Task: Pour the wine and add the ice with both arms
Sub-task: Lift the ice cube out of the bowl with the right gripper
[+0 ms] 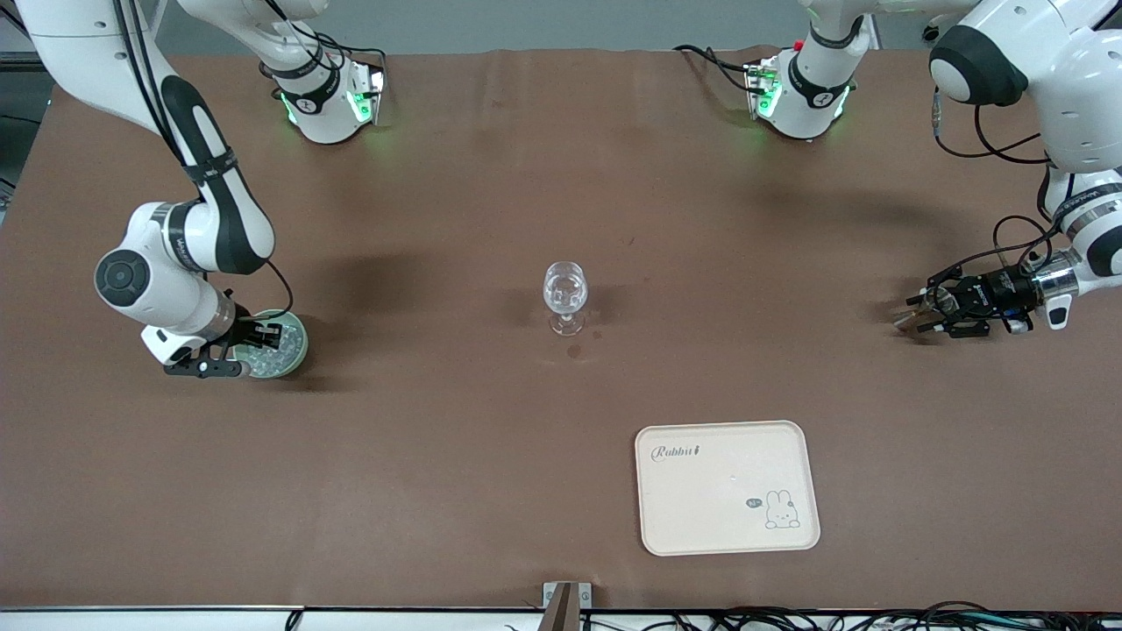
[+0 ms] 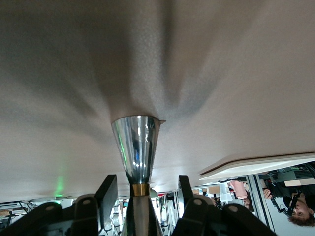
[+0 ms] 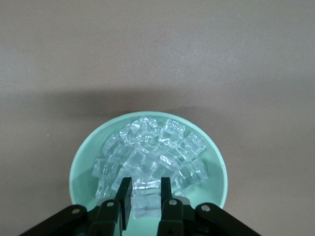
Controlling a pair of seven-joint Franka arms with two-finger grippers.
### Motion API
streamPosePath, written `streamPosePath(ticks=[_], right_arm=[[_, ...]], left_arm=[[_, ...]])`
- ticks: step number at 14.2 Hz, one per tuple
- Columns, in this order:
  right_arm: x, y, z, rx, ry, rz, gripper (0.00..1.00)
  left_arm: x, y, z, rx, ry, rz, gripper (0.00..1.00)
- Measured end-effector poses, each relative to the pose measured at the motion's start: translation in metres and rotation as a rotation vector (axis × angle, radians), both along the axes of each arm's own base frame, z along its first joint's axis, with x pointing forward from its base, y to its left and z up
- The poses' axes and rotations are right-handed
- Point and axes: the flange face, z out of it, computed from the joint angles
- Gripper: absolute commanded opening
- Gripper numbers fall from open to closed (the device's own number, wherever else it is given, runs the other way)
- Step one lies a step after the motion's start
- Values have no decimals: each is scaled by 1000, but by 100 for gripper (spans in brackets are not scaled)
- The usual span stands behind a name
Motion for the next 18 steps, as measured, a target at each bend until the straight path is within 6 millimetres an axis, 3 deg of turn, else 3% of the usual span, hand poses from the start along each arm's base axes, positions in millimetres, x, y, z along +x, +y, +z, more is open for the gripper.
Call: streamPosePath(ticks=[1,3,8,10,12,15,18], right_arm=[[6,0,18,1,0,0,1],[17,-1,72,4,-17,-2,1],[19,-6,255,12,-22,-15,1],[16,-8,309,13,-14,-22,1],[12,-9,342,13,-5,-24,1],[8,-15,370,13,-18,-34,1],[6,-16,385,16,-35,-38,1]], left_arm=[[-1,1,0,0,1,2,57],[-3,2,-1,-1,4,8,57],[-9,10,-1,-2,5,26,54],[-9,10,-1,-3,5,26,54],[-10,10,-2,-4,7,26,53],[-11,9,-3,-8,11,27,53],[-12,7,-4,-11,13,26,40]])
